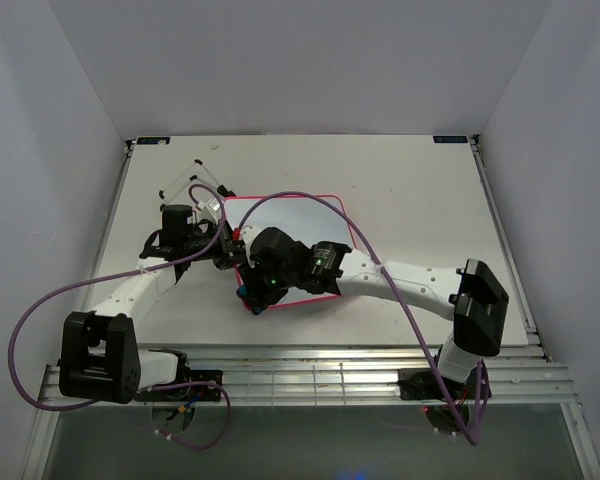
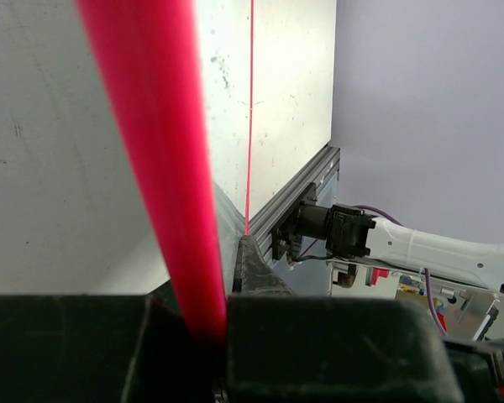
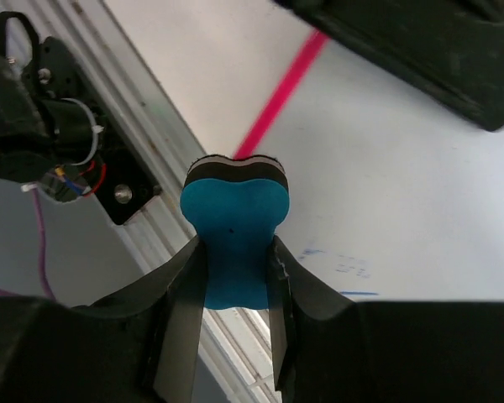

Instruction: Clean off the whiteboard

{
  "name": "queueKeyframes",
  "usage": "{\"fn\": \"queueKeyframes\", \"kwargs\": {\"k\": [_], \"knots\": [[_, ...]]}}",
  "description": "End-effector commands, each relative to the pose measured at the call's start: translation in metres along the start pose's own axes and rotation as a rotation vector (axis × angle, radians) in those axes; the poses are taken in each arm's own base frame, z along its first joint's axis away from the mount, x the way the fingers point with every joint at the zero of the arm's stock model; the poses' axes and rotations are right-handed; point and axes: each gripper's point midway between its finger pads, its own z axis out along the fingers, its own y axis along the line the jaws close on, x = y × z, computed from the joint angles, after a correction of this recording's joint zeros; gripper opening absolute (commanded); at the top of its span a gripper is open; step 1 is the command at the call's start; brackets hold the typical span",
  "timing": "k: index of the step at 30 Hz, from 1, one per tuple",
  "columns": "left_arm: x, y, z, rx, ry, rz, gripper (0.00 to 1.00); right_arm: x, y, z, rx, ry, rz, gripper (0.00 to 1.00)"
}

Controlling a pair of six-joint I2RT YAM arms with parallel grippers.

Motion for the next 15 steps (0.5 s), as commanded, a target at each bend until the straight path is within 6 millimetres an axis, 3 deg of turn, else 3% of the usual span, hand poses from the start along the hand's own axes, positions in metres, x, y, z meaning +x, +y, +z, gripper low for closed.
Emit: {"fn": "queueKeyframes", "kwargs": {"k": [1,2,4,5,7,8,9,12,15], "knots": [[-0.009,0.032,0.002,-0.156,-0.068,0.080,0.00,0.019,-0.054,0.001,0.193,0.038,0.044,0.08],[-0.008,0.032,0.002,-0.154,-0.065,0.080,0.00,0.042,-0.072,0.003,0.231,0.085,0.062,0.08],[-0.009,0.031,0.002,-0.149,-0.066,0.084,0.00,0.053,-0.101,-0.006,0.287,0.088,0.113,0.08],[-0.009,0.030,0.002,-0.144,-0.064,0.085,0.00,0.078,-0.120,-0.008,0.343,0.130,0.131,0.08],[-0.008,0.030,0.003,-0.142,-0.061,0.082,0.00,0.091,-0.146,-0.021,0.407,0.135,0.178,0.08],[-0.009,0.029,0.002,-0.141,-0.064,0.083,0.00,0.112,-0.161,-0.026,0.463,0.164,0.191,0.08],[-0.009,0.029,0.002,-0.141,-0.064,0.083,0.00,0.114,-0.171,-0.034,0.488,0.153,0.214,0.08],[-0.009,0.028,0.002,-0.140,-0.066,0.086,0.00,0.126,-0.180,-0.043,0.527,0.146,0.243,0.08],[-0.009,0.029,0.003,-0.138,-0.066,0.081,0.00,0.109,-0.158,-0.038,0.455,0.094,0.243,0.08]]}}
